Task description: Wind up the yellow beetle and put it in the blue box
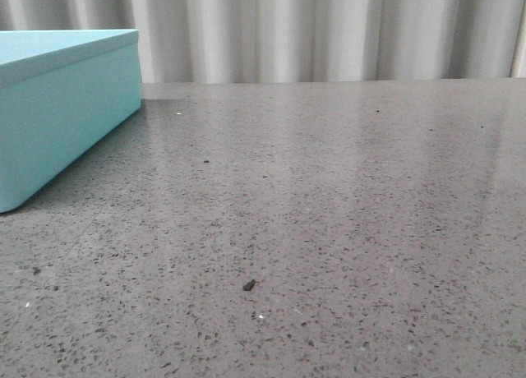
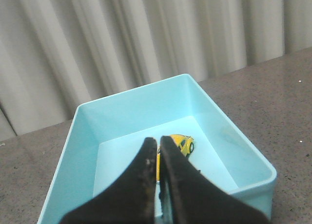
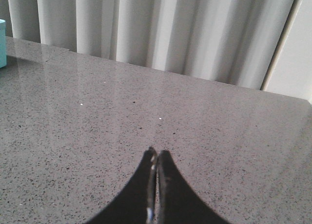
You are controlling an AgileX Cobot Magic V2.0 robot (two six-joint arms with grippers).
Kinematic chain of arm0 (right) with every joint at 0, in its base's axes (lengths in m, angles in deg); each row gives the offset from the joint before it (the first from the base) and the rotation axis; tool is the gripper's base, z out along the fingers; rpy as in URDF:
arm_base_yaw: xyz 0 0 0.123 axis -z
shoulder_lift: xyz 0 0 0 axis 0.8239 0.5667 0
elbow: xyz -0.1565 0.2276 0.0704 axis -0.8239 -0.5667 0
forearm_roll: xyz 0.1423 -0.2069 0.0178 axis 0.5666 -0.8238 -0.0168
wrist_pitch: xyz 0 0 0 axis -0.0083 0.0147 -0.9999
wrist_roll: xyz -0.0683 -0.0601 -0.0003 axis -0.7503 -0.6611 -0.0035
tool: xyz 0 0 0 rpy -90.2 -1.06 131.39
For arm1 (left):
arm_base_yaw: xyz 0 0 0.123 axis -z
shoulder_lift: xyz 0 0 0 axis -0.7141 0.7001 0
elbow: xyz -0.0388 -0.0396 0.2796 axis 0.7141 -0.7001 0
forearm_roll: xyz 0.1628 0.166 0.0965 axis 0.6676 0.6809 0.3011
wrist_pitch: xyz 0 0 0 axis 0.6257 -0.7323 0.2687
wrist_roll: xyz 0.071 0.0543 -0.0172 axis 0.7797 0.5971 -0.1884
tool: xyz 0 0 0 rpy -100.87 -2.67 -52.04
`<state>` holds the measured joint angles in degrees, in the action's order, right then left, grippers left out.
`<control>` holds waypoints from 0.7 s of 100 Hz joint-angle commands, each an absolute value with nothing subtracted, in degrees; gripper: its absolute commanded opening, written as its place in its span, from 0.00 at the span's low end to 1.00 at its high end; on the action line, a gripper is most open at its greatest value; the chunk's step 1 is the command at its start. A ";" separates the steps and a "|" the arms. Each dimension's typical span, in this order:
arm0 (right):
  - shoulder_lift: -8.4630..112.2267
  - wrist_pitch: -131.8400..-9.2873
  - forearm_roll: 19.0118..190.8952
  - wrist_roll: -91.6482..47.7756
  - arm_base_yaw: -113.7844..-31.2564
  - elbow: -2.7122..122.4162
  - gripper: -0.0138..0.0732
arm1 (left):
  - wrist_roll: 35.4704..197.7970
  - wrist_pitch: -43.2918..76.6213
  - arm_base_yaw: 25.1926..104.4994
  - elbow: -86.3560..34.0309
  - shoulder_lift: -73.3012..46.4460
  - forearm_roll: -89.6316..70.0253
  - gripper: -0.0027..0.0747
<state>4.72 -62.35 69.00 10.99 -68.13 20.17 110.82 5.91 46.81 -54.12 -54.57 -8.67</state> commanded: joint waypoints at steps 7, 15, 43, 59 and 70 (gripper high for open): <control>5.20 -65.49 67.60 11.18 -68.08 21.78 0.09 | 110.82 11.38 46.69 -57.43 -60.89 -9.87 0.01; 5.20 -65.28 67.60 11.18 -68.08 21.78 0.09 | 110.82 11.47 46.69 -59.31 -63.45 -9.87 0.01; 5.20 -64.56 67.60 11.18 -68.08 21.78 0.09 | 110.82 10.64 46.69 -62.22 -65.63 -9.76 0.01; 5.20 -64.56 67.60 11.18 -68.08 21.78 0.09 | 110.82 10.64 46.69 -62.22 -65.63 -9.76 0.01; 5.20 -64.56 67.60 11.18 -68.08 21.78 0.09 | 110.82 10.64 46.69 -62.22 -65.63 -9.76 0.01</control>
